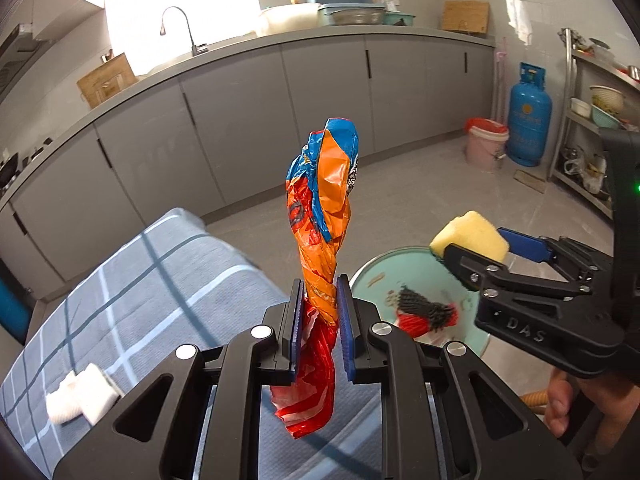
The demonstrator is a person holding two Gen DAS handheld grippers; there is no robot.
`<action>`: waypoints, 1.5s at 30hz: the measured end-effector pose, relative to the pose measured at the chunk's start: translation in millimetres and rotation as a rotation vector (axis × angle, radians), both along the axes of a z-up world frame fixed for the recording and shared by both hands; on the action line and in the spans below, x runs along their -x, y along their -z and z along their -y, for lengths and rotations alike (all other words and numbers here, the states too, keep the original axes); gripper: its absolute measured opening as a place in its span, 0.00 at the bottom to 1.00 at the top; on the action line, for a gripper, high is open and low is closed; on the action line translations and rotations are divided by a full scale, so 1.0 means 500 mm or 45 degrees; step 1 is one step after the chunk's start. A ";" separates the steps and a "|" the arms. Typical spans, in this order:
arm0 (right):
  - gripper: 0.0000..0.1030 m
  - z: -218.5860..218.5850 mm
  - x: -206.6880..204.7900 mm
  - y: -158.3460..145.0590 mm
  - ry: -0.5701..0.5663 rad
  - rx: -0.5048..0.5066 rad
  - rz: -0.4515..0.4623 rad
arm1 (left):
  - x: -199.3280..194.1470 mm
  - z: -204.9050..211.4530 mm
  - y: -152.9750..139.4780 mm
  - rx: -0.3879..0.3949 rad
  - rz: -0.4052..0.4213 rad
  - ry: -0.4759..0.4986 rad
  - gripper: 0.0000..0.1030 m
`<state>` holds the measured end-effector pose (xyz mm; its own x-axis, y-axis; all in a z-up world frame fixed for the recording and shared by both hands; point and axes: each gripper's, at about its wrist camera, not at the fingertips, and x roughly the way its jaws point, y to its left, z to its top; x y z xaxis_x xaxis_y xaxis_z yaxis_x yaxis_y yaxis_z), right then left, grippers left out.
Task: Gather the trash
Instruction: 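Carry the wrapper and yellow sponge over the green basin and release both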
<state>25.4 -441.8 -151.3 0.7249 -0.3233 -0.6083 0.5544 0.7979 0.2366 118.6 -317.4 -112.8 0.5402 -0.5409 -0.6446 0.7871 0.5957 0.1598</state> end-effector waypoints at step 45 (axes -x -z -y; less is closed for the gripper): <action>0.86 0.115 -0.008 0.076 0.150 -0.050 -0.046 | -0.045 0.118 0.092 -0.076 -0.078 0.029 0.78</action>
<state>29.3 -499.5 -189.2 0.6605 -0.3806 -0.6472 0.6527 0.7171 0.2444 141.2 -376.3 -158.7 0.4866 -0.5120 -0.7078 0.8098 0.5683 0.1456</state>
